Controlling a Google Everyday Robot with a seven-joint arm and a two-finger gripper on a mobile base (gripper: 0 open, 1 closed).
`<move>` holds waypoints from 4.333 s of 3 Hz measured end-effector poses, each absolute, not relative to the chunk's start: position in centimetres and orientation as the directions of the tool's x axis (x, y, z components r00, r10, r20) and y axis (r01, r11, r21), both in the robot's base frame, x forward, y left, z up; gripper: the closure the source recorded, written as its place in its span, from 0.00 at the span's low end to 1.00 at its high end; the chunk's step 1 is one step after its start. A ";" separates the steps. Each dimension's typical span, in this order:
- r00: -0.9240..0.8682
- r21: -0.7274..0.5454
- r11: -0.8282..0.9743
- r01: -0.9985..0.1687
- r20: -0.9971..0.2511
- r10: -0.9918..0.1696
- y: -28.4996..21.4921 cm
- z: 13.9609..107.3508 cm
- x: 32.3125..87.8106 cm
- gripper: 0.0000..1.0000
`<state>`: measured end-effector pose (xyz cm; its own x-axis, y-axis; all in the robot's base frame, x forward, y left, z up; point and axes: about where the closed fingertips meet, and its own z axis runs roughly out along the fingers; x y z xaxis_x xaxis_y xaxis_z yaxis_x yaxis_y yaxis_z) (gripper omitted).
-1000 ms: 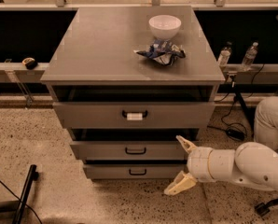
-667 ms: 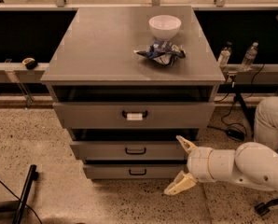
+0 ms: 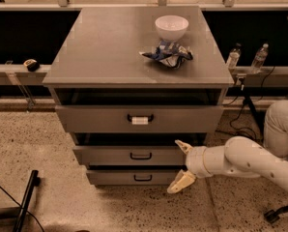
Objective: Open middle drawer
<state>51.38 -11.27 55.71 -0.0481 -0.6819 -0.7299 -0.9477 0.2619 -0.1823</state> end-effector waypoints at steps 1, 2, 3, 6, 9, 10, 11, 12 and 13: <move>-0.093 -0.138 0.264 -0.955 -0.704 -0.704 -13.1 50.1 54.8 0.00; -0.100 -0.143 0.265 -0.954 -0.681 -0.725 -14.2 47.3 57.6 0.00; -0.099 -0.152 0.256 -0.955 -0.650 -0.754 -15.2 45.8 60.5 0.00; -0.112 -0.133 0.238 -0.962 -0.601 -0.791 -15.7 43.1 62.7 0.62; -0.024 -0.203 0.185 -0.961 -0.611 -0.791 -14.1 46.4 58.8 0.48; 0.022 -0.162 0.098 -0.982 -0.612 -0.791 -11.3 45.6 52.4 0.40; 0.059 -0.137 0.031 -0.990 -0.607 -0.792 -9.5 45.2 48.2 0.24; 0.088 -0.158 0.010 -0.987 -0.601 -0.795 -9.1 46.0 47.4 0.05; 0.122 -0.203 0.003 -0.979 -0.601 -0.790 -9.1 46.9 49.1 0.00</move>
Offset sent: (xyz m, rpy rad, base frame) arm 0.0979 -0.0472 -0.1149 -0.1038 0.0578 -0.0285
